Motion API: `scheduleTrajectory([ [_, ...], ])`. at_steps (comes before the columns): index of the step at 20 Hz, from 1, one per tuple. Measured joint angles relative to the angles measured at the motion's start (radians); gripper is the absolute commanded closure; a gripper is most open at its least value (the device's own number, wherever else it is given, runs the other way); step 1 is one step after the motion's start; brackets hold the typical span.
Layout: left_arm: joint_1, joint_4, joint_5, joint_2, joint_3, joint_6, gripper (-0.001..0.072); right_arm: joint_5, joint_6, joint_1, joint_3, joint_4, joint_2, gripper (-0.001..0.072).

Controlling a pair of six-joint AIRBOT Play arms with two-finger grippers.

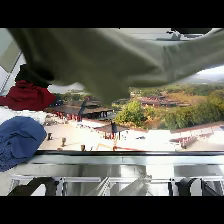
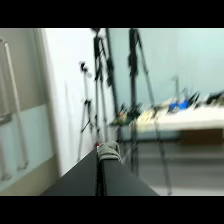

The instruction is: Fold the shirts.

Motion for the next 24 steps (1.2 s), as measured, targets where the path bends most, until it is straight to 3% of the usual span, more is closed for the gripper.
scheduleTrajectory([
  [3,0.001,0.027,0.018,0.030,0.005,-0.003,0.0683,-0.065,-0.053,-0.011,0.000,-0.003,0.052,0.0696],
  [6,0.001,0.048,-0.010,-0.040,0.006,-0.014,0.0683,-0.039,-0.062,-0.014,-0.001,-0.012,-0.005,0.0696],
  [10,0.001,0.059,-0.081,-0.261,0.002,-0.034,0.0683,0.068,-0.029,0.056,-0.024,-0.047,-0.230,0.0696],
  [13,0.001,0.061,-0.097,-0.473,-0.049,-0.041,0.0677,0.064,-0.017,0.187,-0.062,-0.127,-0.474,0.0695],
  [14,0.001,0.062,-0.086,-0.545,-0.075,-0.039,0.0513,0.039,-0.016,0.238,-0.072,-0.152,-0.574,0.0673],
  [15,0.002,0.064,-0.060,-0.622,-0.103,-0.026,0.0361,0.005,-0.016,0.282,-0.079,-0.164,-0.669,0.0499],
  [16,0.005,0.064,-0.035,-0.694,-0.123,-0.013,0.0362,-0.042,-0.021,0.323,-0.083,-0.171,-0.770,0.0217],
  [17,0.011,0.063,-0.014,-0.759,-0.132,-0.004,0.0361,-0.082,-0.029,0.351,-0.082,-0.169,-0.861,0.0124],
  [20,0.053,0.060,0.003,-0.923,-0.092,0.004,0.0362,-0.123,-0.041,0.384,-0.050,-0.148,-1.059,0.0144],
  [21,0.077,0.056,-0.013,-0.959,-0.064,-0.008,0.0363,-0.113,-0.044,0.378,-0.041,-0.143,-1.090,0.0217],
  [22,0.100,0.059,-0.037,-0.984,-0.038,-0.019,0.0363,-0.095,-0.045,0.365,-0.034,-0.142,-1.106,0.0377],
  [24,0.146,0.082,-0.101,-1.005,0.000,-0.053,0.0363,-0.035,-0.048,0.324,-0.026,-0.145,-1.102,0.0397],
])
